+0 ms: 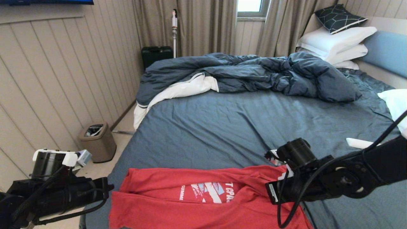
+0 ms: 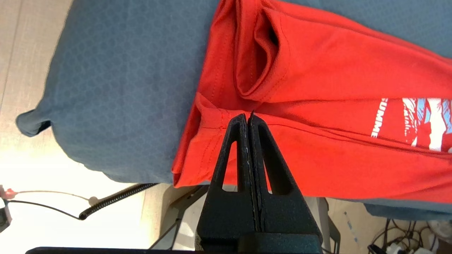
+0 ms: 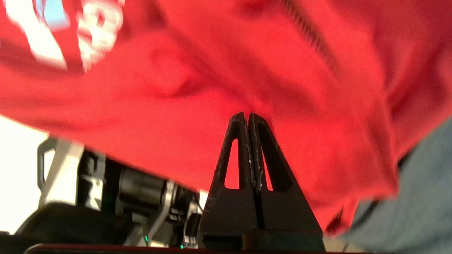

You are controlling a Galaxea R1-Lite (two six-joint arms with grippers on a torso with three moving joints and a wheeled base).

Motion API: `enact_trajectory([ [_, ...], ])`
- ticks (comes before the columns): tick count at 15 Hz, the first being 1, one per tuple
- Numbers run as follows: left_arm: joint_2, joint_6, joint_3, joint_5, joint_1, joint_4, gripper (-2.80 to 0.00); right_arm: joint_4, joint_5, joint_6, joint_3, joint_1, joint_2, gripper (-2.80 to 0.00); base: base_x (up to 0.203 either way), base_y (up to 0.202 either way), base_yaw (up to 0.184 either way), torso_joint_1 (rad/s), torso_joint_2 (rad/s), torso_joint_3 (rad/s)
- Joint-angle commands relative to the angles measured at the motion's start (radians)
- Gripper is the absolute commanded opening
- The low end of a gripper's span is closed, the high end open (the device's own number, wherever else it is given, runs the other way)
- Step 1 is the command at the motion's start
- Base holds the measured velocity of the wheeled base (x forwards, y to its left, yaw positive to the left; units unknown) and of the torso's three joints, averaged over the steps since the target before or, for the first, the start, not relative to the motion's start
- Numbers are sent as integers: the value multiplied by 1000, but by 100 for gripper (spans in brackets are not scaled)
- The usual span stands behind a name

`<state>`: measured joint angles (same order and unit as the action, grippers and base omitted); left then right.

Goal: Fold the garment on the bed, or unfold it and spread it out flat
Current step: Fold the red T-shirt

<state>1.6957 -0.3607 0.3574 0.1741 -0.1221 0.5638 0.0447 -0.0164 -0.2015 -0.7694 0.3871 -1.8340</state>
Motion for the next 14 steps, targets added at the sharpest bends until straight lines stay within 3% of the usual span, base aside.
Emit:
enact_trajectory([
  [1,2,-3,-3,1,-1,4,-280,0,0,-2,45,13,42,-280,0,0,0,0,0,0],
  [5,4,-3,-3,1,-1,4,-280,4,0,-14,89,10,78,-280,0,0,0,0,0,0],
  [14,-47,-29,-27,-1,-14,25,-280,-2,-82,-55,-262,12,-148,-280,0,0,0,0,0,0],
])
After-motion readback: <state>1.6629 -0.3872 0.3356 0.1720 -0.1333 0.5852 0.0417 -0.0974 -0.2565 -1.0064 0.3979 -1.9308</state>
